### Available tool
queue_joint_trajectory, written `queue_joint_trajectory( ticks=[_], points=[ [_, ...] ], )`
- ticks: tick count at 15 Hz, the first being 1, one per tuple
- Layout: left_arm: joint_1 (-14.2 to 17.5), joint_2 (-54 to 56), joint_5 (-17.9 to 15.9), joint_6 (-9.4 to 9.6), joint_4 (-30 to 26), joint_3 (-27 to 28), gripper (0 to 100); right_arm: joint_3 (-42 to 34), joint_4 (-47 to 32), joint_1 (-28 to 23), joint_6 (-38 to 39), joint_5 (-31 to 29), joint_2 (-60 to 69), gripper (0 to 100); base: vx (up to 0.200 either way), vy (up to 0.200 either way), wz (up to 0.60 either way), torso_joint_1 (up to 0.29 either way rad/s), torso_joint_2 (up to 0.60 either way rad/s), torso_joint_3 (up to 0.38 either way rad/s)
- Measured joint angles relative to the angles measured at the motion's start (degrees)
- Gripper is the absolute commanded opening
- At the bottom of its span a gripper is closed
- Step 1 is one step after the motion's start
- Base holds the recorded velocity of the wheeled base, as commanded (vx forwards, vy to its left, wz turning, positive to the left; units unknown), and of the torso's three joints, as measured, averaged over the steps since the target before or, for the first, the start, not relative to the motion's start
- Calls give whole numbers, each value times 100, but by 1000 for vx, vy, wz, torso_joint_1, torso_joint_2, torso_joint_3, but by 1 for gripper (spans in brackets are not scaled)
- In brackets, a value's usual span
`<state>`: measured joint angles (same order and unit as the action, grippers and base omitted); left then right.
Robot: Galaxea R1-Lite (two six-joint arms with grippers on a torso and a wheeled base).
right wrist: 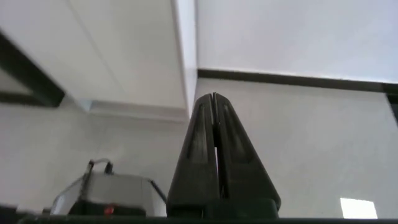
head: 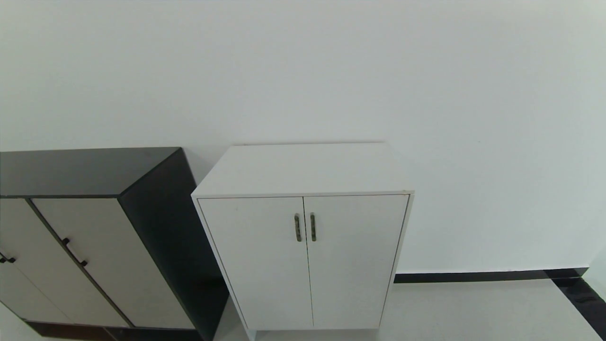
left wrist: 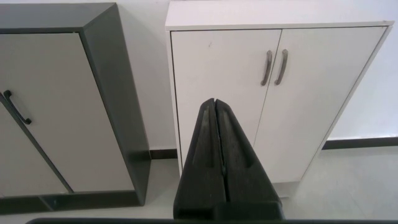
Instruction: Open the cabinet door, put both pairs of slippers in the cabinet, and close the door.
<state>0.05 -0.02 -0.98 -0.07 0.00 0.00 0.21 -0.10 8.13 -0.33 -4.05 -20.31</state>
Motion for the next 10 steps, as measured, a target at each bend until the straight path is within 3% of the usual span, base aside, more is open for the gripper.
queue_joint_trajectory(
  ticks=[6,10],
  points=[
    [-2,0,0,0,0,0,0,-2,0,-769,0,6,1097,0,0,0,0,0,0,0],
    [2,0,0,-2,0,0,0,-7,5,-958,9,11,1560,0,0,0,0,0,0,0]
  ],
)
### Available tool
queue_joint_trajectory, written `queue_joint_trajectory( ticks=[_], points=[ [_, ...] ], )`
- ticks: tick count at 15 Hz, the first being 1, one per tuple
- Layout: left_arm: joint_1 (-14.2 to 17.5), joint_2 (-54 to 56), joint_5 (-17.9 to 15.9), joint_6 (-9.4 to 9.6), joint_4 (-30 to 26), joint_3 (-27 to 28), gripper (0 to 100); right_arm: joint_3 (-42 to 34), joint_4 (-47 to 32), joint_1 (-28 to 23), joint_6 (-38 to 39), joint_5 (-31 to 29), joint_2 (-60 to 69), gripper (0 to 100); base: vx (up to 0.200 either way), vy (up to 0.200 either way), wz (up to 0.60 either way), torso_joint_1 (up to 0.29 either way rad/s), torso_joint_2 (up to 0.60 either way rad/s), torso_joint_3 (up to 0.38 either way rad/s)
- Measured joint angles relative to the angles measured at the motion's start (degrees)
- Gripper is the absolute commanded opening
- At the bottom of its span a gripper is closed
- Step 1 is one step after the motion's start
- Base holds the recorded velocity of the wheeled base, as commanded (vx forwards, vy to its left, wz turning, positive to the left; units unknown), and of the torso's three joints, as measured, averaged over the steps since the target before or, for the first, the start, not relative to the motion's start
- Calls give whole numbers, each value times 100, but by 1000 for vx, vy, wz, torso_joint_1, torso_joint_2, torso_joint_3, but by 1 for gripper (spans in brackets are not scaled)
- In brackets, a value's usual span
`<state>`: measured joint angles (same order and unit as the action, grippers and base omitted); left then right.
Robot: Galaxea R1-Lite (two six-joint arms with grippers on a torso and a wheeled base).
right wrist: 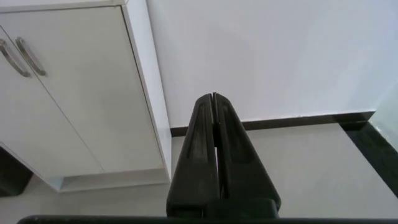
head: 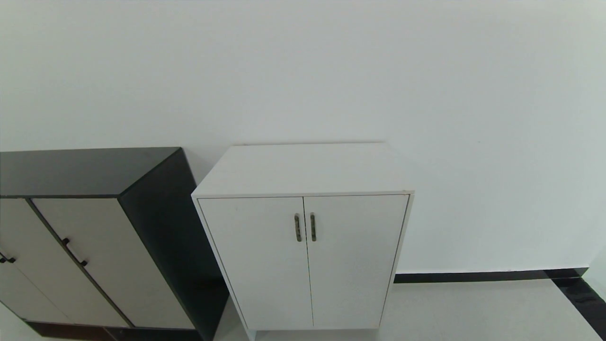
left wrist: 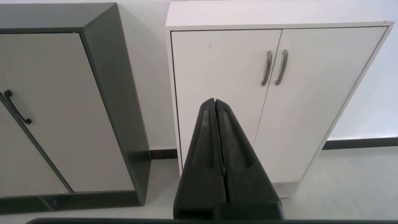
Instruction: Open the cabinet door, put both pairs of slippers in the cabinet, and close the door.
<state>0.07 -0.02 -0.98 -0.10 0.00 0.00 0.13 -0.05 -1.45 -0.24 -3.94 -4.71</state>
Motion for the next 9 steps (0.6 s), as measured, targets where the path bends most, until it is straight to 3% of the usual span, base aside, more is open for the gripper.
queue_joint_trajectory(
  ticks=[9],
  points=[
    [0,0,2,21,0,0,0,-4,2,118,11,15,460,0,0,0,0,0,0,0]
  ],
)
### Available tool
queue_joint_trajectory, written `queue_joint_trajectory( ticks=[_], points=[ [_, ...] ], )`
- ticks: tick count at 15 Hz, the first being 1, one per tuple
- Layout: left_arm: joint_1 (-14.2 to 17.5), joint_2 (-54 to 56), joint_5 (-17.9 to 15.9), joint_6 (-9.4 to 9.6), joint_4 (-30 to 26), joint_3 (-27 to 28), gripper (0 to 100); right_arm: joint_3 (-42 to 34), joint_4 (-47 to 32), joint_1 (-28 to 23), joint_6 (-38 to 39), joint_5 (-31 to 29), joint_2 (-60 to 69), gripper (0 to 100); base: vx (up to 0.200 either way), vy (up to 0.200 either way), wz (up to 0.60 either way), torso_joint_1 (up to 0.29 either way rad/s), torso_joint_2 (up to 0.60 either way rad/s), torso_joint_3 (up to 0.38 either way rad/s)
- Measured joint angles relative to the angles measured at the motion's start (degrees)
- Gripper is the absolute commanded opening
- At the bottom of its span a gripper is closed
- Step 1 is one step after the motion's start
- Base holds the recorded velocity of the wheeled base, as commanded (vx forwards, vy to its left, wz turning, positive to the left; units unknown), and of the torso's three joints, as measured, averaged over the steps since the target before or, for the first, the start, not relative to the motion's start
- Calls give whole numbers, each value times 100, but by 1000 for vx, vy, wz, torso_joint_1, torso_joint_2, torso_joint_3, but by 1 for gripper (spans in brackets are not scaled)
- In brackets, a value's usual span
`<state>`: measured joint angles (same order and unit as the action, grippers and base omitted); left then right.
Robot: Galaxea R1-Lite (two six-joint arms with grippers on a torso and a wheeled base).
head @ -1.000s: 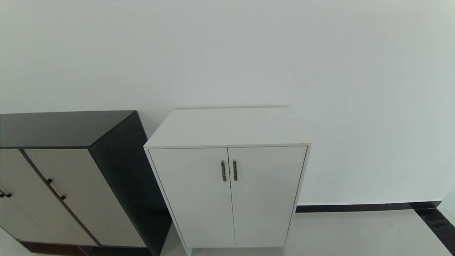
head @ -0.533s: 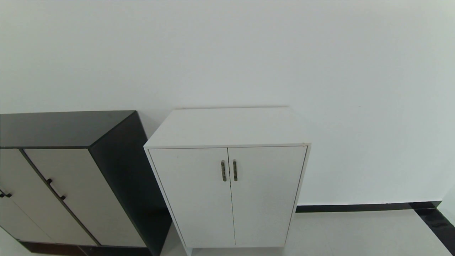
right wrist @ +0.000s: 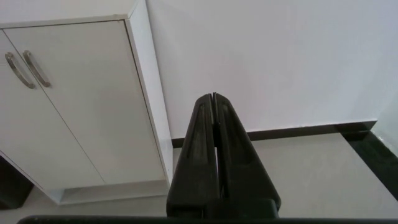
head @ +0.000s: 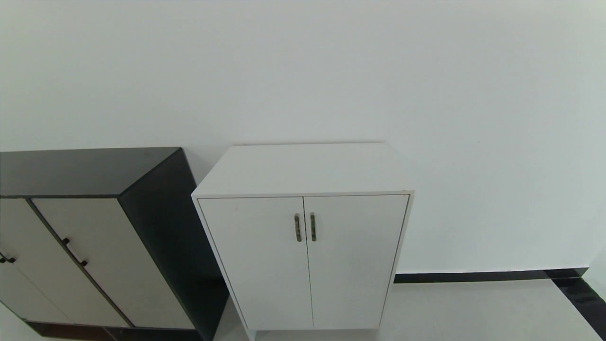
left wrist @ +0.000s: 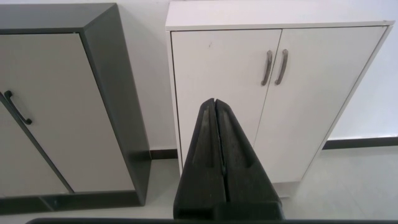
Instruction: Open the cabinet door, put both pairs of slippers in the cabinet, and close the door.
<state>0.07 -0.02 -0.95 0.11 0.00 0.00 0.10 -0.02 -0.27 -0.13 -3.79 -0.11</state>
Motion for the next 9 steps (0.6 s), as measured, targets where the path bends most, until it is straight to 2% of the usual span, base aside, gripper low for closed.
queue_joint_trajectory(
  ticks=[9],
  points=[
    [0,0,0,5,0,0,0,-10,5,5,2,27,27,0,0,0,0,0,0,0]
  ],
)
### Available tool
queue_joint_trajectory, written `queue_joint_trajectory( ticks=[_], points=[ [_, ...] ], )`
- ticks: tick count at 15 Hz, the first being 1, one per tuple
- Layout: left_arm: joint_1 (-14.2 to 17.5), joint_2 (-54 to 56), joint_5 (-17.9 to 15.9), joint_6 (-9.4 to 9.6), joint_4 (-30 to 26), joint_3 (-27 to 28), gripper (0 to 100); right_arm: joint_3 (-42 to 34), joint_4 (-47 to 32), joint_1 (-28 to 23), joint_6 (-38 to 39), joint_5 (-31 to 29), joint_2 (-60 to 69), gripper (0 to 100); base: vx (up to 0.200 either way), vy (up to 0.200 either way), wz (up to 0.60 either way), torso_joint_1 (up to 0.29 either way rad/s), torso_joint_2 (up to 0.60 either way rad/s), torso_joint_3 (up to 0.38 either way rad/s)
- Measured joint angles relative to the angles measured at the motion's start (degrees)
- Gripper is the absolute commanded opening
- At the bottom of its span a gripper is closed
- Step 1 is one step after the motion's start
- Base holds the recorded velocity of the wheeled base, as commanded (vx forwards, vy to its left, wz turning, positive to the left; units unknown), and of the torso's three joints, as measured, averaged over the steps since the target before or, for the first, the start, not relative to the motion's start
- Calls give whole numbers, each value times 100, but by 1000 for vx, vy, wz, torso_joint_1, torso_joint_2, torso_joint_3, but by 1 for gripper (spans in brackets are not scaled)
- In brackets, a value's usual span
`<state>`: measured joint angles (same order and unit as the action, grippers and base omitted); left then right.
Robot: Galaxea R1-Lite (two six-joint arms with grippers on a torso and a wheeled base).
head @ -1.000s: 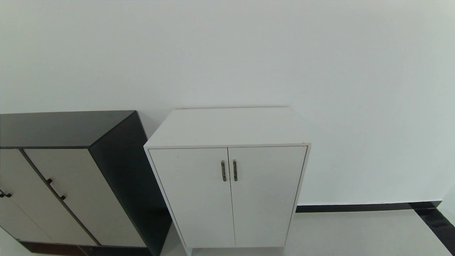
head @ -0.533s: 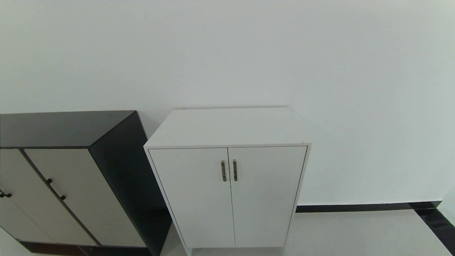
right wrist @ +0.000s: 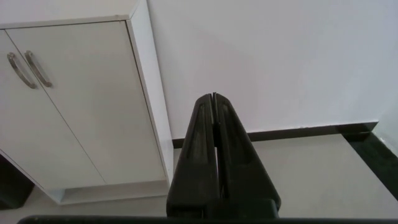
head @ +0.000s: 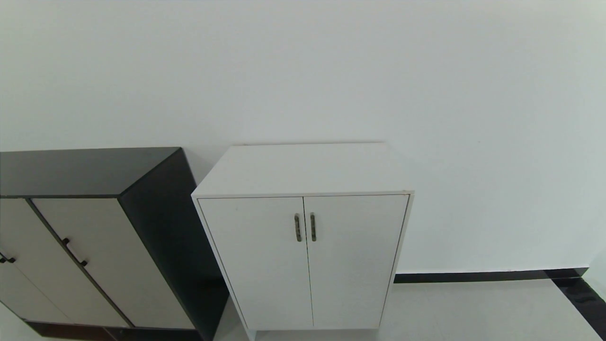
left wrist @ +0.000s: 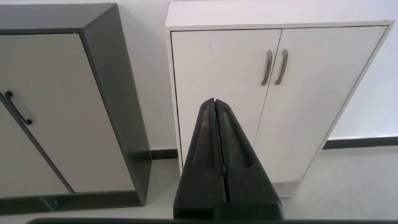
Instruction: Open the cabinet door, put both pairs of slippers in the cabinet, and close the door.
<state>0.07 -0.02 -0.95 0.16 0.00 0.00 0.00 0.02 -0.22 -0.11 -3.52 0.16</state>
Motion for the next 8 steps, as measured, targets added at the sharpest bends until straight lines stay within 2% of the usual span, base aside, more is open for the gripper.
queue_joint_trajectory(
  ticks=[8],
  points=[
    [2,0,-2,0,0,0,0,0,-2,-5,-16,0,-2,0,0,0,0,0,0,0]
  ],
)
